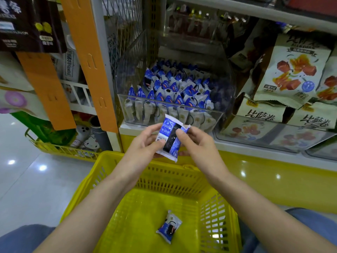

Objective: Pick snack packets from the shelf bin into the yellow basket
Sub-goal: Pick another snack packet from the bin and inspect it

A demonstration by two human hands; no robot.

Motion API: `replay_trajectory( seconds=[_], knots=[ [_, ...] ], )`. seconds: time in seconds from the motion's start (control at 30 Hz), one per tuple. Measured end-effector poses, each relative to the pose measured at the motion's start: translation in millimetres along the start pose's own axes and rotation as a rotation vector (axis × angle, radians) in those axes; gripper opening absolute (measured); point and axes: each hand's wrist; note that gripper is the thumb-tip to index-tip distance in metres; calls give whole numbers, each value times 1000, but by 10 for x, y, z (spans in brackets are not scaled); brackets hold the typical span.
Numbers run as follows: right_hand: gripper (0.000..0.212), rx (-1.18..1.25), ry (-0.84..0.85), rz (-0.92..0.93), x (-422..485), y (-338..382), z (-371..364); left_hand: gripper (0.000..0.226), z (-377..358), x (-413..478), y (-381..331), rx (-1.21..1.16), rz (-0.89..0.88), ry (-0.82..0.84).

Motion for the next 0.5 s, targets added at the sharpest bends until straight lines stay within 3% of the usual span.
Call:
replay_trajectory(
  seconds=[0.23,0.5],
  knots=[
    [15,-233,108,79,-27,-33,-15,14,24,6,30,-18,-64,-93],
    [11,-271,-28,166,10,-25,33,7,-21,5,64,106,-135,-110]
  ],
)
Point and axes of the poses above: each hand's wrist, its own x-axis towards the middle knuckle, its own z-axis out of the back of the hand, y = z × x, and after that the axes turned 2 degrees about x, right-handed
